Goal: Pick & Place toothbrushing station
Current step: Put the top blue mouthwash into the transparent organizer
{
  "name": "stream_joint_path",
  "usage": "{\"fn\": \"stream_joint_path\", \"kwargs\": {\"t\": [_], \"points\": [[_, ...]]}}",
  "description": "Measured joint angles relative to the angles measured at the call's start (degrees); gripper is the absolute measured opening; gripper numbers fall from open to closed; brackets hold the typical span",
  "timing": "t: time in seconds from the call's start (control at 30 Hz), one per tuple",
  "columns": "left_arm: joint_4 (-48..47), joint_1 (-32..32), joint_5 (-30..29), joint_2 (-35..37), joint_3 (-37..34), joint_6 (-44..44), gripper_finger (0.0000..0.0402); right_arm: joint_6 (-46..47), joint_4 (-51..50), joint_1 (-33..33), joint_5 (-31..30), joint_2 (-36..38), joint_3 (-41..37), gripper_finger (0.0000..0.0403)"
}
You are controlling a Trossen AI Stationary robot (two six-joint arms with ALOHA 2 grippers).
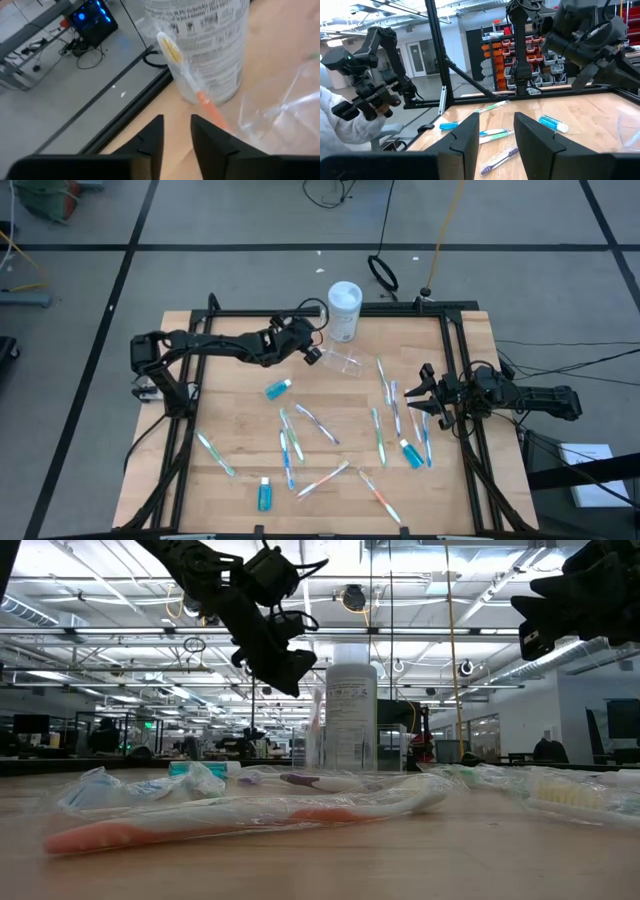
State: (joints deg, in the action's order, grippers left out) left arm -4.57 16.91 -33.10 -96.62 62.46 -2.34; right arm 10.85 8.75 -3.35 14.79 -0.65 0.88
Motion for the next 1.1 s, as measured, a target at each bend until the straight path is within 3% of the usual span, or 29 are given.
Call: {"fn": "stream_joint_path", "kwargs": {"t": [0.23,0.4,0.5,0.77,0.93,1.1], "points": [[-10.5,-0.3,-0.3,6.0,0.0,1.5,0.0152,-1.4,1.0,0.0,-1.4,0.0,0.0,0.0114],[-21.3,-0.5,0.1,14.1,0.0,1.2,0.0154,-12.4,9.2,0.0,-17.6,-0.1,0.0,0.0114],[-27.8,-0.5,4.6,18.9,0.0,0.0,0.0154,-15.9,17.5,0.0,-26.5,-0.6,0.0,0.0114],[-33.4,-0.4,21.1,23.6,0.0,0.2,0.0154,-16.7,36.5,-0.1,-20.8,-12.4,0.5,0.0114],[-33.3,-0.5,28.6,21.1,0.0,-1.3,0.0154,-14.4,32.7,-0.1,-20.6,-24.9,4.8,0.0114],[-33.0,-0.9,29.5,15.6,0.0,-4.8,0.0154,-13.8,30.9,-0.1,-20.6,-37.4,7.7,0.0114]]}}
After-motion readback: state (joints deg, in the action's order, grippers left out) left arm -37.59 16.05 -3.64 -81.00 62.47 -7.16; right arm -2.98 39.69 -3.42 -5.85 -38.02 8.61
